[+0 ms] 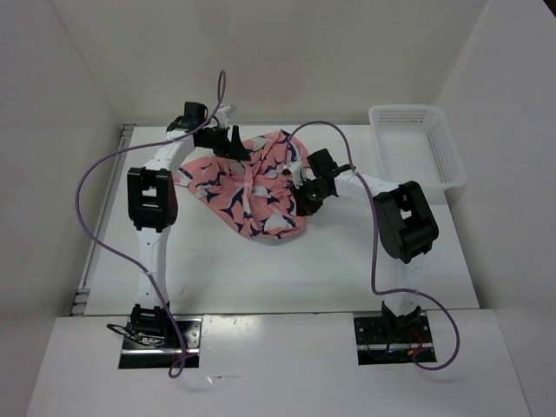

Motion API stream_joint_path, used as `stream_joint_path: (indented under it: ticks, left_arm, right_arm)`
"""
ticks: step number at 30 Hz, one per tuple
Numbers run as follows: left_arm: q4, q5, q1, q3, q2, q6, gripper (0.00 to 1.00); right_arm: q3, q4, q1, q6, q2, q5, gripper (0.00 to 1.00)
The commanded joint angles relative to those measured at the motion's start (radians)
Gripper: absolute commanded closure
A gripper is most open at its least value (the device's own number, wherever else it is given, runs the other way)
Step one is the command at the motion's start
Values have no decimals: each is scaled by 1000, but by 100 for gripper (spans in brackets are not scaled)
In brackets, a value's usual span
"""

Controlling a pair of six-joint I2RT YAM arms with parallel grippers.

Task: Fold and stack the shorts
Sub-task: Flatten the shorts out

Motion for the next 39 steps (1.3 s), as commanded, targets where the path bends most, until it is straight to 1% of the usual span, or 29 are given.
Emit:
stream_joint_path:
  ticks: [1, 6, 8, 14, 15, 19, 20, 22, 23, 25, 26, 27, 28, 29, 30, 31, 32, 33, 34, 35, 36, 37, 38, 39]
  left_arm:
    - [31, 58, -11, 17, 16, 6, 26]
    - [-5, 19, -20, 8, 16, 6, 25]
    - [-14, -10, -29, 32, 40, 6, 25]
    - [-14, -39, -50, 65, 77, 6, 25]
    - [-23, -39, -50, 65, 77, 6, 27]
    - [-23, -39, -50, 54, 77, 6, 61]
    - [-23, -39, -50, 54, 77, 6, 80]
    - [-11, -27, -50, 63, 77, 6, 98]
    - [-11, -13, -50, 72, 77, 6, 100]
    - [0, -13, -32, 117, 47, 6, 100]
    - [0, -27, -20, 147, 35, 6, 100]
    - [0, -56, -6, 187, 7, 6, 100]
    - [-12, -135, 12, 232, -11, 6, 100]
    - [-23, -187, 53, 332, -30, 6, 100]
    - [-23, -239, 77, 380, -71, 6, 100]
    - [-23, -327, 133, 457, -96, 6, 100]
    - [-23, -358, 165, 486, -151, 6, 100]
    - [-14, -378, 199, 512, -179, 6, 100]
    - [-14, -407, 233, 540, -203, 6, 100]
    - [-14, -407, 297, 554, -272, 6, 100]
    - [-29, -416, 327, 554, -310, 6, 100]
    - [-43, -416, 356, 539, -349, 6, 100]
    - [-60, -397, 409, 516, -428, 6, 100]
    - [-111, -378, 436, 491, -468, 6, 100]
  right_arm:
    - [-8, -3, 10, -18, -51, 7, 100]
    - [-8, -3, 10, -27, -51, 7, 100]
    - [-8, -3, 10, -27, -42, 7, 100]
    - [2, -3, 10, -27, -42, 16, 100]
    - [2, -3, 10, -27, -51, 16, 100]
    - [-8, -3, 10, -27, -51, 16, 100]
    - [-8, -3, 10, -27, -51, 16, 100]
    - [-8, -3, 10, -27, -51, 16, 100]
    - [-8, -3, 10, -7, -51, 27, 100]
    - [35, -3, 10, 16, -60, 39, 100]
    - [57, -3, 10, 26, -60, 56, 100]
    - [115, 10, 10, 40, -71, 91, 100]
    - [150, 29, 10, 54, -71, 119, 100]
    - [188, 38, 10, 65, -80, 142, 100]
    - [277, 38, -16, 94, -80, 191, 100]
    - [325, 64, -28, 114, -80, 226, 100]
    - [423, 64, -60, 144, -80, 255, 100]
    - [474, 79, -79, 161, -80, 319, 100]
    - [524, 80, -99, 177, -80, 344, 100]
    - [614, 80, -119, 192, -93, 361, 100]
    - [647, 70, -155, 192, -109, 361, 100]
    - [667, 52, -156, 192, -126, 351, 100]
    - [667, 40, -156, 163, -151, 340, 100]
    - [646, 31, -156, 143, -215, 310, 100]
